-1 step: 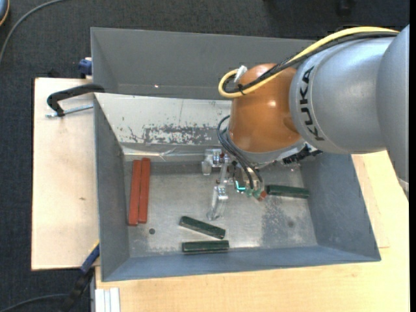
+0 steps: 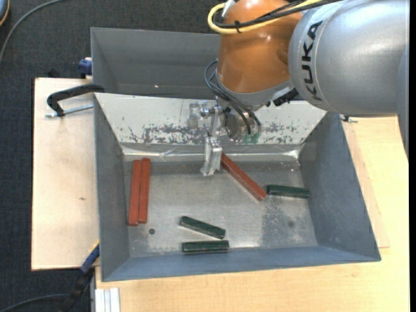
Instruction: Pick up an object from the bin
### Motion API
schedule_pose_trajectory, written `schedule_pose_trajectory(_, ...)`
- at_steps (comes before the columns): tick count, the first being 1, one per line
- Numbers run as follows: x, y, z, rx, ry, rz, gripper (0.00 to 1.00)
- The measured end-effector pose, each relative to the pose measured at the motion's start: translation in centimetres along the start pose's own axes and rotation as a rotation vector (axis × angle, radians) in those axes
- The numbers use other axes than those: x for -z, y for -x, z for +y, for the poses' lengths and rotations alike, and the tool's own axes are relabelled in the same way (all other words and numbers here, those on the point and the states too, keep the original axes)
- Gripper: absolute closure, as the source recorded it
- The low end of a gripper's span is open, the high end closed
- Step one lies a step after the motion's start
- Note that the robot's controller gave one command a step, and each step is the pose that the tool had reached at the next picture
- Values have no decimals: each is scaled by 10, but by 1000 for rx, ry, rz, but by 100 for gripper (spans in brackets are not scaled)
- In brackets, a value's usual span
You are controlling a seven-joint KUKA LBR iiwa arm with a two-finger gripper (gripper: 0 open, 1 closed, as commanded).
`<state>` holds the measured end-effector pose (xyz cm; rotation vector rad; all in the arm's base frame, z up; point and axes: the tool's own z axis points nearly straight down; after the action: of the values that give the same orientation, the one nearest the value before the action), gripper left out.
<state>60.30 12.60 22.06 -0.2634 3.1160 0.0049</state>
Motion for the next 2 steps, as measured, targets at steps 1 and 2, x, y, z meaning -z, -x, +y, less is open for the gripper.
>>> schedule_pose_trajectory(1,-153,-56,-21,128,0,21,0)
schedule_pose_trajectory(2,-32,-72,8,-23,1,2,0)
